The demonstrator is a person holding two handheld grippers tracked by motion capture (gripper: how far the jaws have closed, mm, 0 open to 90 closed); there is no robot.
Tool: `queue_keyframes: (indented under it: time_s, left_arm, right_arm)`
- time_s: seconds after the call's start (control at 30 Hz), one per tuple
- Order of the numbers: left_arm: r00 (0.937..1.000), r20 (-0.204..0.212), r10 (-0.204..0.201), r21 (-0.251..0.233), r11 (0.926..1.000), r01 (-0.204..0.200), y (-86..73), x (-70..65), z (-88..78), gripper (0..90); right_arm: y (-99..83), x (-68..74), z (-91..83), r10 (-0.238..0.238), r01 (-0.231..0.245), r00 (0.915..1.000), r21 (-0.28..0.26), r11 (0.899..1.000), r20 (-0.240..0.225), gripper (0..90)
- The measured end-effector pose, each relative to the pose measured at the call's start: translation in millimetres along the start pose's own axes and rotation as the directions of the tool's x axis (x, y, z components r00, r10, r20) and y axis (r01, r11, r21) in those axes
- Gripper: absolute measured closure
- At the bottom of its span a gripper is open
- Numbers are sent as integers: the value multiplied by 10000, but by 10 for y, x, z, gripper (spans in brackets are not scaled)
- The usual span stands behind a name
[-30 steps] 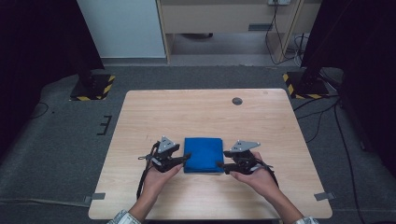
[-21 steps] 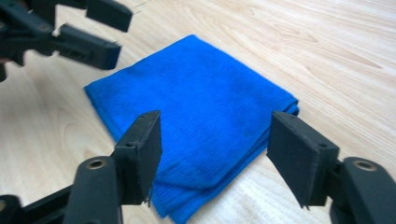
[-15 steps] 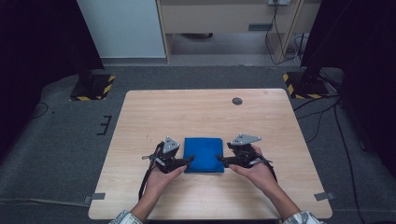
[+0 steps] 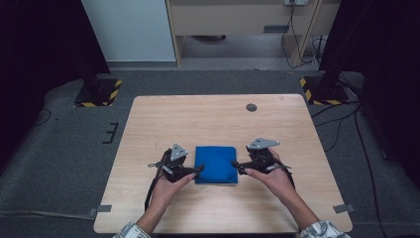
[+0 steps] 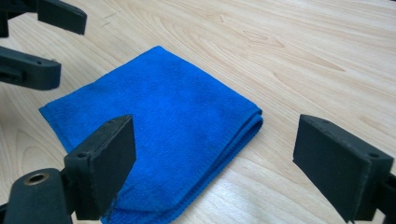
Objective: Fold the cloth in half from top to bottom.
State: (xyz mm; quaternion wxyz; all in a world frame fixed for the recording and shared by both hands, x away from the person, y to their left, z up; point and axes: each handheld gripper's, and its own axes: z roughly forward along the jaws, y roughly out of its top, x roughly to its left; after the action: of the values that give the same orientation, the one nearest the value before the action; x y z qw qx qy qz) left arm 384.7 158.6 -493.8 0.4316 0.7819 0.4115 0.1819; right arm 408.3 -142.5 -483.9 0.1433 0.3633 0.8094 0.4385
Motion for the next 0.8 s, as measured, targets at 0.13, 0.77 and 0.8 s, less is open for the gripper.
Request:
queue_keyframes:
  time_s: [0.13,0.77,0.8]
  left_arm:
    - [10000,-93,-30,-58,10000,30,14,41,-25,76]
    - [9996,-231,181,131,9998,-178,0,254,-92,70]
    - [9994,-231,245,172,9996,-241,-4,266,-99,70]
  right_arm:
    - [9,-41,-13,6,-6,10000,56,10000,88,129]
    - [-68,-312,-194,521,-513,9959,-127,9986,736,118]
    - [-77,-331,-201,549,-538,9952,-153,9984,807,111]
